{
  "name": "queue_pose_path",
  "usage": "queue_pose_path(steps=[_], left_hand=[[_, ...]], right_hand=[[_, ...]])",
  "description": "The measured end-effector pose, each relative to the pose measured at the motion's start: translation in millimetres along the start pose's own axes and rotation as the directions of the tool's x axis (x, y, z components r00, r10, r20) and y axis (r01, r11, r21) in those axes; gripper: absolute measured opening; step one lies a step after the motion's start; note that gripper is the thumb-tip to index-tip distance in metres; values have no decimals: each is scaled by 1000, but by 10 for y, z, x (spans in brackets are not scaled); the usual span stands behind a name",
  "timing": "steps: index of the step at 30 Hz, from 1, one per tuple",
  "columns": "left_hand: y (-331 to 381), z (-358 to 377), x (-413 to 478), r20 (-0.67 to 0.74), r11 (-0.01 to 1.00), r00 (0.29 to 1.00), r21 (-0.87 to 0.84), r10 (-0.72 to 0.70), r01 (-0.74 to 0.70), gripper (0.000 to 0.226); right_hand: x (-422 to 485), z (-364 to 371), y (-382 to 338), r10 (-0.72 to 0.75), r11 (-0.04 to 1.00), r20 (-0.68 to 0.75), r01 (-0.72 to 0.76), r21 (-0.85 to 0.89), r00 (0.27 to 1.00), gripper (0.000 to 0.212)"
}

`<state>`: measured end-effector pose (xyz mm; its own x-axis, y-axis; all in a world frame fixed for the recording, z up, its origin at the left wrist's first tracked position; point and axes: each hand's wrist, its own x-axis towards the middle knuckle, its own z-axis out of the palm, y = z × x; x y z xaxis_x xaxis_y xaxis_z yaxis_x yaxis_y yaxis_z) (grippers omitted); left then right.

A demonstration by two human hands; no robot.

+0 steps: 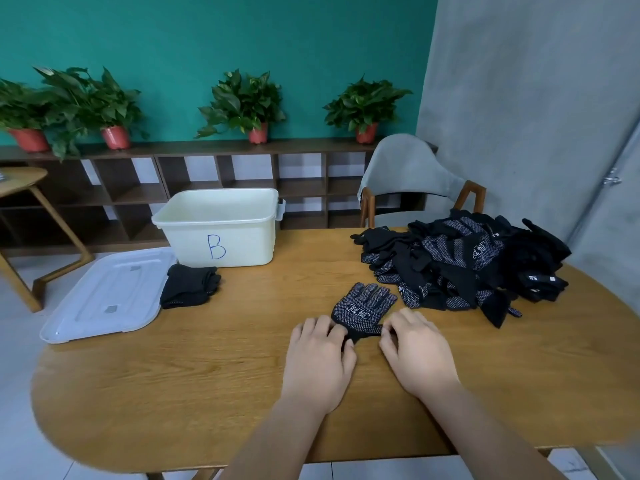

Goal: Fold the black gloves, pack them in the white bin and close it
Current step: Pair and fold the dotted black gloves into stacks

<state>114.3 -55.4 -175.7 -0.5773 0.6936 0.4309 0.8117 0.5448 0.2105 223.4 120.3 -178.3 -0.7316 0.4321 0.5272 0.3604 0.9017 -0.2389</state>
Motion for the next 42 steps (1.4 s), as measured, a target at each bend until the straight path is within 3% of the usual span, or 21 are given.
queue_pose_path(steps=[3, 8, 12, 16, 20, 23, 28, 30, 33, 37, 39, 42], left_hand=[[-1, -14, -15, -27, 1000, 1000, -7, -2, 2, 31], [2, -12, -16, 45, 987, 995, -137, 89, -82, 29], [6, -11, -16, 3, 999, 999, -22, 37, -37, 33], [11, -9, -19, -34, 1000, 999, 21, -12, 13, 35], [-38, 16, -9, 28, 995, 998, -87, 57, -54, 41], [-59, 31, 2, 110, 986, 991, -154, 77, -59, 48], [-25, -2, 21, 227, 994, 967, 25, -112, 109, 66], [-18, -9, 43, 283, 992, 951, 66, -124, 110, 73], [-7, 6, 80, 347, 991, 932, 114, -109, 74, 78], [-14, 23, 96, 366, 989, 924, 135, -109, 63, 79], [-17, 21, 92, 362, 989, 926, 134, -108, 63, 79], [-22, 22, 107, 346, 991, 933, 120, -103, 65, 79]], right_hand=[[-12, 4, -3, -13, 999, -24, 12, -31, 1000, 2], [-9, 7, 19, 16, 1000, -31, -17, -16, 999, 8], [-2, 29, 62, 54, 999, -22, -54, -1, 998, 13], [2, 2, 84, 20, 1000, -127, -22, -12, 992, 18], [24, -53, 95, 161, 985, -242, -170, -17, 957, 26], [36, -36, 119, 248, 965, -240, -261, -22, 938, 37], [145, 6, 134, 191, 976, -142, -204, -81, 971, 48], [214, -10, 163, 193, 972, -133, -208, -109, 972, 50], [365, -46, 327, 316, 935, -120, -330, -126, 941, 58], [421, -42, 616, 467, 864, 21, -451, -223, 884, 83], [376, -12, 676, 448, 872, -14, -440, -215, 894, 84], [323, 3, 647, 330, 913, -163, -359, -195, 930, 68]])
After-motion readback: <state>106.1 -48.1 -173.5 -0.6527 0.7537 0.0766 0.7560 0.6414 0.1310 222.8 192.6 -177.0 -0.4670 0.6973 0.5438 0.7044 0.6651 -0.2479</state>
